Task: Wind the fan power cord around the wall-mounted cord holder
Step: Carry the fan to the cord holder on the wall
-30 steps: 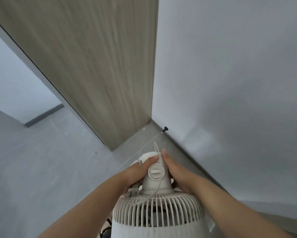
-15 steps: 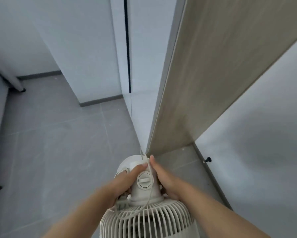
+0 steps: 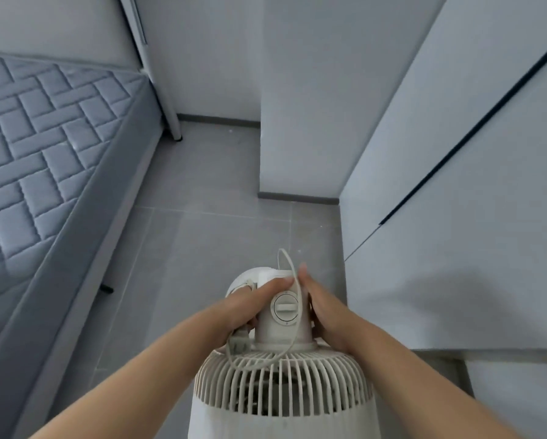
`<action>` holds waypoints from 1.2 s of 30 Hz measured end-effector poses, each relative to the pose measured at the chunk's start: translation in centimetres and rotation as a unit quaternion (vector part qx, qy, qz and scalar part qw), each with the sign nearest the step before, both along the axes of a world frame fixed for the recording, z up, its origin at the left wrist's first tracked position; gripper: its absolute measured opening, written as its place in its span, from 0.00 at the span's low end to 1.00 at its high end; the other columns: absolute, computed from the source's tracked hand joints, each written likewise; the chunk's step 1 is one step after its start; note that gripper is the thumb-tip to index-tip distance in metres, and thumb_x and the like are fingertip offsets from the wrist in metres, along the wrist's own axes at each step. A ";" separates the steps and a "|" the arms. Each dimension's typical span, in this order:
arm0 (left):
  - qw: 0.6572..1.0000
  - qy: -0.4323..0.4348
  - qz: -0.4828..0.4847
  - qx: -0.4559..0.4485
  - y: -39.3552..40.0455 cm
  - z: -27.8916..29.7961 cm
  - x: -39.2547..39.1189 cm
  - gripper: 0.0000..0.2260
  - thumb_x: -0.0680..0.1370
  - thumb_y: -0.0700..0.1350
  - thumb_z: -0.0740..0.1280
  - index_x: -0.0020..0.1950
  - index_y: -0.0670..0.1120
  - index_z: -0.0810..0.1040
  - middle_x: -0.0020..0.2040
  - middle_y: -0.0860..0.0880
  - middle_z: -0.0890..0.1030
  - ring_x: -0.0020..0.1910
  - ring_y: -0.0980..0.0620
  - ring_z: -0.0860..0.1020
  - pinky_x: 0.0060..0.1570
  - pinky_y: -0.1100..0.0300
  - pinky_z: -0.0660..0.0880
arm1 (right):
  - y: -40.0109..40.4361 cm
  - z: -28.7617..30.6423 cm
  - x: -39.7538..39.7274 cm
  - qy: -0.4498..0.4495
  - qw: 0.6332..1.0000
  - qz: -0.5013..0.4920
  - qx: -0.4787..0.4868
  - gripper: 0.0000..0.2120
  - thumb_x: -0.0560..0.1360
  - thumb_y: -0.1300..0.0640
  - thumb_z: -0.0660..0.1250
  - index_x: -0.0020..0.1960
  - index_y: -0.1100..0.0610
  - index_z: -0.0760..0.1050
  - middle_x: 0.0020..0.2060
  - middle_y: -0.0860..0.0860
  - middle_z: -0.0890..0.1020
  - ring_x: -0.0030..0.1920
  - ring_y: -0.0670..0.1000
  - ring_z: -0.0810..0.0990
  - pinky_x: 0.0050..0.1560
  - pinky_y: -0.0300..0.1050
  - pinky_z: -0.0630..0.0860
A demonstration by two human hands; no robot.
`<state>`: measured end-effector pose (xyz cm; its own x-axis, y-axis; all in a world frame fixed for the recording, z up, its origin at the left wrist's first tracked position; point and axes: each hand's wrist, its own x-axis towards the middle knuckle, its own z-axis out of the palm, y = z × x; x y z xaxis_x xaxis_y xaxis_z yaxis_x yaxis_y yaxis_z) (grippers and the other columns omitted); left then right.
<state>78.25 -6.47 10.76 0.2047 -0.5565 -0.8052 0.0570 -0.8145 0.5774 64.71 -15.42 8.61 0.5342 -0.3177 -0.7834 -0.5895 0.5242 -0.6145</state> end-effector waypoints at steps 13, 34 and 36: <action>0.988 -0.023 0.152 -0.027 -11.4 4.2 19.5 0.21 0.73 0.67 0.63 0.37 0.49 0.73 0.23 0.54 0.66 0.22 0.56 0.61 0.23 0.65 0.61 | -15.0 2.8 23.8 -0.095 0.985 0.135 -0.054 0.26 0.78 0.34 0.46 0.45 0.45 0.79 0.40 0.42 0.84 0.41 0.39 0.82 0.44 0.40 0.74; 0.982 -0.021 0.187 0.012 -33.1 2.1 56.5 0.31 0.68 0.73 0.60 0.45 0.44 0.77 0.28 0.49 0.68 0.25 0.54 0.65 0.30 0.61 0.65 | -36.3 2.6 60.5 -0.028 0.995 0.100 0.013 0.26 0.79 0.38 0.48 0.52 0.50 0.81 0.42 0.48 0.85 0.45 0.47 0.81 0.45 0.44 0.73; 0.985 -0.017 0.172 0.011 -36.1 1.6 60.5 0.32 0.68 0.73 0.60 0.48 0.45 0.77 0.28 0.50 0.68 0.26 0.54 0.65 0.29 0.61 0.64 | -38.9 2.2 63.9 -0.026 0.996 0.087 0.014 0.27 0.80 0.38 0.48 0.53 0.52 0.81 0.42 0.48 0.85 0.44 0.46 0.81 0.44 0.43 0.73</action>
<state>138.73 -42.59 12.38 0.4053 -0.4323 -0.8055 0.3123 -0.7627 0.5664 128.62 -54.30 10.84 0.6192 -0.1951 -0.7606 -0.6410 0.4339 -0.6332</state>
